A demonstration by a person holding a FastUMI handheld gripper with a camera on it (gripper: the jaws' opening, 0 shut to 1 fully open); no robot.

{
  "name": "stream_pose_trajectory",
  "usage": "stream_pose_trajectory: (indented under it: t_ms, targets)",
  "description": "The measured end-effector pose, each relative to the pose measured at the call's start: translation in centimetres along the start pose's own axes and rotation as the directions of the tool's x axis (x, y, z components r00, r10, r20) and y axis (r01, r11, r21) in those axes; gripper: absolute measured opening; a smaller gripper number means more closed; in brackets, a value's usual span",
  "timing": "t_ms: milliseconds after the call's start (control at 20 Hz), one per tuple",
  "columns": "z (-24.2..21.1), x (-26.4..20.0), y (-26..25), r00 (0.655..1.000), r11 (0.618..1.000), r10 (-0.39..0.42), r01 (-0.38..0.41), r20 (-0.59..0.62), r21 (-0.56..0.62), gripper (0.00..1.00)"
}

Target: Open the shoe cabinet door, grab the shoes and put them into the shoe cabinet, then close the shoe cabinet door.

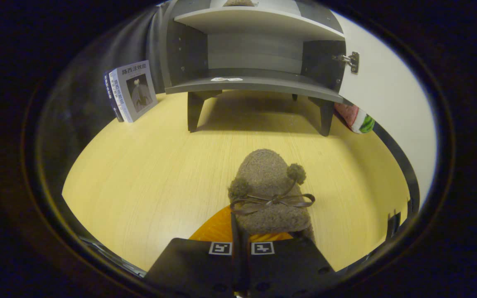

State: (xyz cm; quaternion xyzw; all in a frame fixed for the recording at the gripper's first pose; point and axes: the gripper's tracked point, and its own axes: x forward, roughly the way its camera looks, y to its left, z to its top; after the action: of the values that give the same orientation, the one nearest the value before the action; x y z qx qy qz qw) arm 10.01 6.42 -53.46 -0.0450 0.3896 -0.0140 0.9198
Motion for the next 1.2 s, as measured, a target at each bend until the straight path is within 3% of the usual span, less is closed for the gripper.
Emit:
stream_pose_trajectory:
  t_ms: [150,350,700,900,1200]
  targets:
    - [1.9,-1.7,-0.1,1.000,1.000,0.014,-0.014,0.016,0.000,0.02]
    - [7.8,-6.5,-1.1,0.998,0.999,0.033,-0.033,0.060,-0.009,0.03]
    - [25.6,-15.4,-5.5,0.971,1.000,0.018,-0.018,0.238,-0.002,0.02]
    - [34.7,-14.9,-7.3,0.952,0.999,-0.025,0.033,0.306,-0.022,0.02]
    - [45.9,-8.1,-8.3,0.933,0.994,-0.075,0.096,0.353,-0.042,0.02]
